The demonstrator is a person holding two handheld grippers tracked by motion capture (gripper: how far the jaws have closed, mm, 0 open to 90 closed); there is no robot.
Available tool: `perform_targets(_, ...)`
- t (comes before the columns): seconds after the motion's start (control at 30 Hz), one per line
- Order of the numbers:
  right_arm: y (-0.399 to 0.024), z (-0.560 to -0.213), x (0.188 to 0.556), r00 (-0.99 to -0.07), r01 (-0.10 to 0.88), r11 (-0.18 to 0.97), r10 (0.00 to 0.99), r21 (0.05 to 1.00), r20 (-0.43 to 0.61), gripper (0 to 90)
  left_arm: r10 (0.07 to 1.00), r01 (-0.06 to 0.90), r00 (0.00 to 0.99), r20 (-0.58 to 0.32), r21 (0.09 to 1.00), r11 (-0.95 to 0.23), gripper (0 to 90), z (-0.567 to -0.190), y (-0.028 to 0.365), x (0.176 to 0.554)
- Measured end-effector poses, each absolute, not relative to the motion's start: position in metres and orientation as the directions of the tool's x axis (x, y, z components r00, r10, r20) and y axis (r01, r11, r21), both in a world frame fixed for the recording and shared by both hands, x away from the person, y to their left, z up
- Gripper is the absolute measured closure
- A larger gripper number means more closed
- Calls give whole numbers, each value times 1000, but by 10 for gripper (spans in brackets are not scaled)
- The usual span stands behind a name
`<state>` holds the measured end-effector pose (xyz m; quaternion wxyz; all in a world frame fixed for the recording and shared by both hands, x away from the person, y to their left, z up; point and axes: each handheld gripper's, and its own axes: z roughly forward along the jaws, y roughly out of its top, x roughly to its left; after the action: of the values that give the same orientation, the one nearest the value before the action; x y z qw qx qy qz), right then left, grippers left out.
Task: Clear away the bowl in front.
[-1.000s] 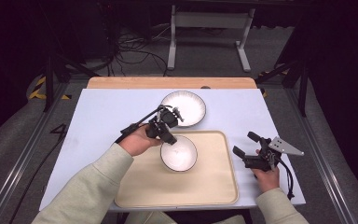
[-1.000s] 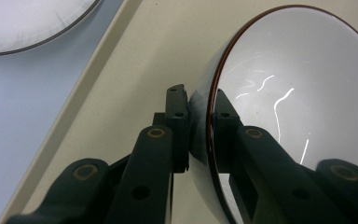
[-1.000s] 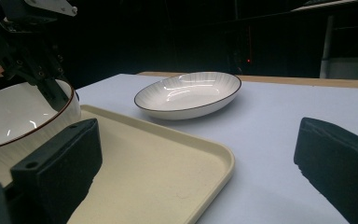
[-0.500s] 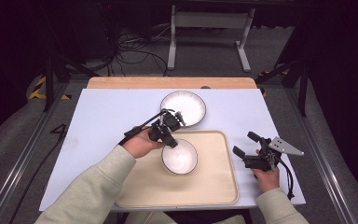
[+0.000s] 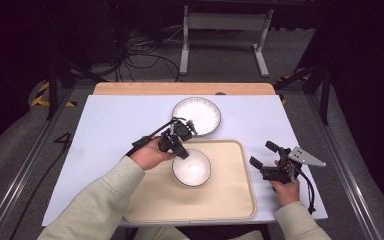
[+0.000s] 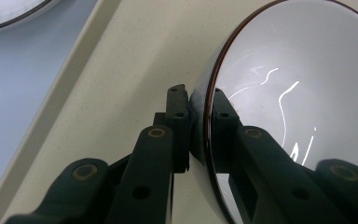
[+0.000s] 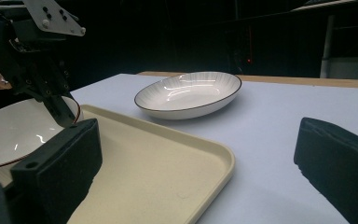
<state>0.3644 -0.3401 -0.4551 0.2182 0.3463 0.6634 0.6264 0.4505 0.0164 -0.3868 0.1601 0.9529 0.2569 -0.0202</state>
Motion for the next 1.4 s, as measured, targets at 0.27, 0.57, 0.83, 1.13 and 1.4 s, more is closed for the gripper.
perform_targets(0.27,-340,-455,365,-666,185,-22,732,982,142,14,501,509,859,-106,273,-816,794,-388,20,452)
perform_targets(0.57,-340,-455,365,-668,185,-22,731,982,142,14,509,519,853,-116,299,-801,727,-382,25,452)
perform_targets(0.83,-340,-455,365,-668,184,-20,731,983,140,14,484,484,869,-103,376,-790,597,-366,34,444)
perform_targets(1.13,-338,-455,363,-670,182,-6,731,983,129,13,491,455,868,-74,516,-726,379,-351,55,425)
perform_targets(1.4,-336,-455,364,-680,188,6,722,982,125,14,439,401,893,-98,614,-680,127,-341,79,409)
